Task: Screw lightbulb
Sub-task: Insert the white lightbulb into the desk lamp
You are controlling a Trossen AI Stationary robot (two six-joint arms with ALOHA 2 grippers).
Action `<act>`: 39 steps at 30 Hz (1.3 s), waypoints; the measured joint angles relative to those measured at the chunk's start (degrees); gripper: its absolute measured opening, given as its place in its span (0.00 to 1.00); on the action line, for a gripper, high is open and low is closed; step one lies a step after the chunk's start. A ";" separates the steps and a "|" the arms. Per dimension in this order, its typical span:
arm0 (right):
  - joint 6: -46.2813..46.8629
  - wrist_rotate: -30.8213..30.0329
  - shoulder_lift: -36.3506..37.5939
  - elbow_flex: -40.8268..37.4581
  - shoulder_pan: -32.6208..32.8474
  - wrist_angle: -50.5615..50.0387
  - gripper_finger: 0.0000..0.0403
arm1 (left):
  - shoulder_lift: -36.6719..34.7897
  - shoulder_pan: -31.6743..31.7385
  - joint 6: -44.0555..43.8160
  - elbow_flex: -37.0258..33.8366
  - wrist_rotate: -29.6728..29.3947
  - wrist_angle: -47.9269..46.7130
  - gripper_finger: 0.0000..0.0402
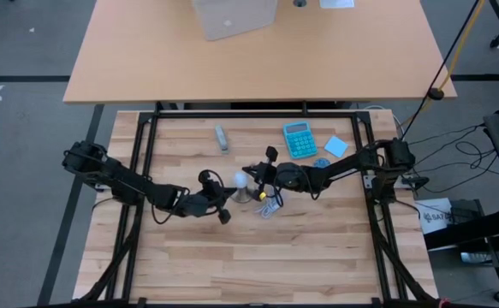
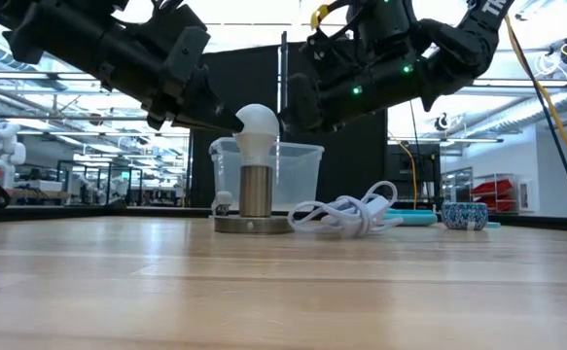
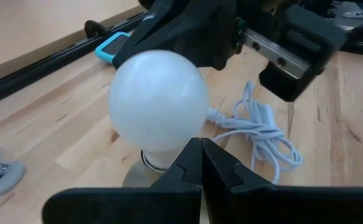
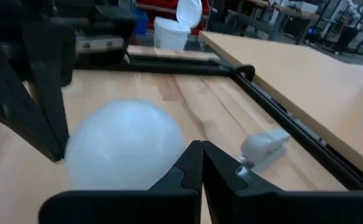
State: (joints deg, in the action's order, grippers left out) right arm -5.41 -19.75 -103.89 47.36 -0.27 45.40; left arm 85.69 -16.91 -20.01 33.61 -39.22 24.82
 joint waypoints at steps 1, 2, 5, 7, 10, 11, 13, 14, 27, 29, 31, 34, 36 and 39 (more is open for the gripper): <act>0.18 0.38 -0.08 0.01 0.00 0.30 0.00 | 0.00 0.02 0.00 0.00 0.00 0.04 0.00; 0.24 0.39 -0.10 0.01 0.00 0.20 0.00 | 0.00 0.15 0.00 0.00 0.00 -0.06 0.00; 0.24 0.35 -0.10 0.01 0.14 -0.15 0.00 | 0.00 0.57 0.03 0.00 0.02 -0.31 0.00; 0.25 -0.22 -0.06 0.01 0.55 -0.51 0.00 | 0.00 0.81 0.41 0.00 0.10 -0.47 0.00; 0.26 -0.95 0.04 0.03 1.27 -1.07 0.00 | 0.00 1.08 0.83 0.00 0.09 -1.17 0.00; 0.26 -1.36 0.07 0.04 1.55 -1.39 0.00 | -0.04 1.15 0.83 0.00 0.08 -1.67 0.00; 0.26 -2.48 0.08 0.06 2.24 -1.71 0.00 | -0.04 1.18 0.79 0.00 -0.14 -2.55 0.00; 0.26 -2.73 0.11 0.06 2.52 -1.84 0.00 | -0.04 1.17 0.75 0.00 -0.43 -3.08 0.00; 2.27 -2.44 0.21 0.07 5.80 -2.42 0.00 | -0.02 2.10 -5.44 -0.07 -9.01 -9.63 0.00; 2.79 -1.73 0.10 0.03 6.22 -3.11 0.00 | -0.02 2.80 -6.59 -0.09 -9.53 -9.89 0.00; 3.08 -1.32 0.08 0.06 6.62 -3.58 0.00 | -0.02 3.42 -6.95 -0.06 -9.34 -9.43 0.00; 3.32 -1.46 -0.15 -0.01 7.04 -6.04 0.00 | -0.04 3.83 -6.97 0.04 -8.73 -9.37 0.00; 3.35 -1.95 -0.15 -0.02 7.22 -6.63 0.00 | -0.04 3.87 -6.95 0.04 -8.41 -9.60 0.00; 3.97 -3.78 -0.12 0.01 7.23 -8.17 0.00 | -0.12 3.13 -6.96 0.04 -7.83 -9.72 0.00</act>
State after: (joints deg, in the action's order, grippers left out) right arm -1.44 -23.53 -104.01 47.37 6.96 37.23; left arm 85.57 -13.77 -26.98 33.65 -47.06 15.10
